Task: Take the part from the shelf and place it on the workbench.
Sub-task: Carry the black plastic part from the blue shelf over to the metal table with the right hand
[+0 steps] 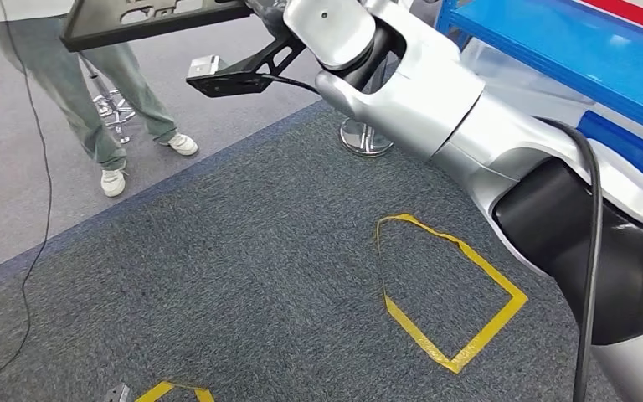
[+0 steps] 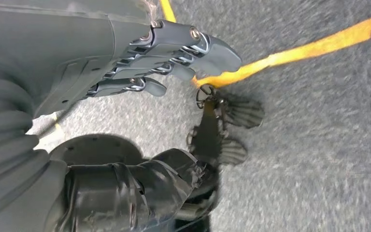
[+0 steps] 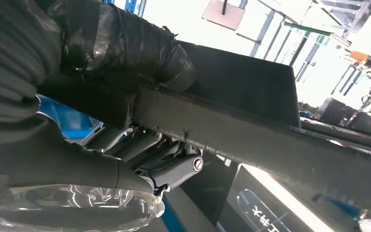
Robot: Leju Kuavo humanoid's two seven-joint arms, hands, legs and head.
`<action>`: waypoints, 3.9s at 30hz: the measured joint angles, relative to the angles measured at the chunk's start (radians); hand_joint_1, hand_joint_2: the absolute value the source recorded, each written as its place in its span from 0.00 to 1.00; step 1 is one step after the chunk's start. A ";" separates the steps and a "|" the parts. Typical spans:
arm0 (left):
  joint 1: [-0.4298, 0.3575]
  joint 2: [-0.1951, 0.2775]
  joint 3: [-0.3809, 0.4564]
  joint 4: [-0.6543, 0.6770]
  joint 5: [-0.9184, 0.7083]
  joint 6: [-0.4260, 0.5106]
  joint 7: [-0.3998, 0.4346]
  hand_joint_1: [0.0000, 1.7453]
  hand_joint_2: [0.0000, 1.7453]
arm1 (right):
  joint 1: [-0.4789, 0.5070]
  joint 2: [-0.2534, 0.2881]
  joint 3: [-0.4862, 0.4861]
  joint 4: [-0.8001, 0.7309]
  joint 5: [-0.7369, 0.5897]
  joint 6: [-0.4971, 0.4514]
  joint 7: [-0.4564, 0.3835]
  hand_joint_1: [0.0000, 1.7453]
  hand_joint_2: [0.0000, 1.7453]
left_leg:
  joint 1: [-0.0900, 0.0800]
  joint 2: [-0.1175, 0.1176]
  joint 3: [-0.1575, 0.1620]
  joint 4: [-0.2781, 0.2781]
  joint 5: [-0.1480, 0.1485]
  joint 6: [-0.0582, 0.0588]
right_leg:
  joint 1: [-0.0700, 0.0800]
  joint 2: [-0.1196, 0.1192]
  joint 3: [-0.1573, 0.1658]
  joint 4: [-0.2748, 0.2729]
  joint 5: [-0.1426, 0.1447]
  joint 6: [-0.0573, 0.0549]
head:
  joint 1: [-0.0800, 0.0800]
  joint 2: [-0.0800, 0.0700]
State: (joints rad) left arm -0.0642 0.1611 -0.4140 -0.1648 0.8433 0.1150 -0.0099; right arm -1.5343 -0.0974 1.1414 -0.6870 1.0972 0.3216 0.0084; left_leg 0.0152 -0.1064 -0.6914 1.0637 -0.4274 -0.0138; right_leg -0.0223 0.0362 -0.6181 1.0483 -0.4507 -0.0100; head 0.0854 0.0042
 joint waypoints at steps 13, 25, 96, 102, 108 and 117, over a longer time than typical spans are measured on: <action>-0.007 0.001 0.000 0.000 0.015 -0.034 0.024 0.00 1.00 | -0.029 -0.012 0.000 0.011 -0.006 0.011 0.002 1.00 1.00 | -0.022 0.153 0.023 -0.047 0.031 0.024 | 0.019 -0.147 0.030 -0.012 -0.024 0.013 | -0.011 0.000; -0.007 0.000 0.000 0.000 0.017 -0.029 0.025 0.00 1.00 | -0.054 -0.038 0.000 0.012 0.002 0.042 -0.012 1.00 1.00 | -0.005 -0.007 0.018 -0.032 0.026 0.032 | -0.002 0.045 -0.027 0.042 -0.003 0.024 | -0.012 0.000; -0.007 0.008 -0.013 0.001 0.027 -0.017 0.030 0.00 1.00 | -0.093 -0.074 0.021 -0.043 0.016 0.079 -0.016 1.00 1.00 | -0.003 0.100 -0.125 0.227 -0.072 -0.006 | 0.012 -0.054 0.008 -0.004 0.003 -0.009 | -0.037 0.000; -0.008 0.007 -0.013 0.001 0.026 -0.024 0.029 0.00 1.00 | -0.091 -0.075 0.021 -0.043 0.015 0.074 -0.006 1.00 1.00 | -0.021 0.175 0.002 -0.024 0.040 0.014 | 0.022 -0.122 0.024 -0.006 -0.016 0.002 | -0.036 0.000; -0.007 0.009 -0.015 0.001 0.013 -0.005 0.022 0.00 1.00 | -0.080 -0.083 0.021 -0.050 0.015 0.075 -0.003 1.00 1.00 | -0.022 0.122 0.028 -0.062 0.046 0.044 | 0.016 -0.088 0.001 0.060 -0.068 0.029 | -0.030 0.000; -0.010 0.018 -0.019 0.001 0.002 0.020 0.012 0.00 1.00 | -0.060 -0.098 0.021 -0.053 0.015 0.081 0.002 1.00 1.00 | -0.017 -0.008 0.023 -0.027 0.022 0.042 | 0.007 0.031 -0.042 0.036 0.015 0.023 | -0.026 0.000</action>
State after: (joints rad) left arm -0.0746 0.1793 -0.4332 -0.1637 0.8457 0.1352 0.0021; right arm -1.5939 -0.1953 1.1623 -0.7398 1.1127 0.4027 0.0102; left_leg -0.0018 -0.1146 -0.6686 1.0370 -0.4050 0.0285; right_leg -0.0155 0.0669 -0.6596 1.0841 -0.4362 0.0133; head 0.0592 0.0042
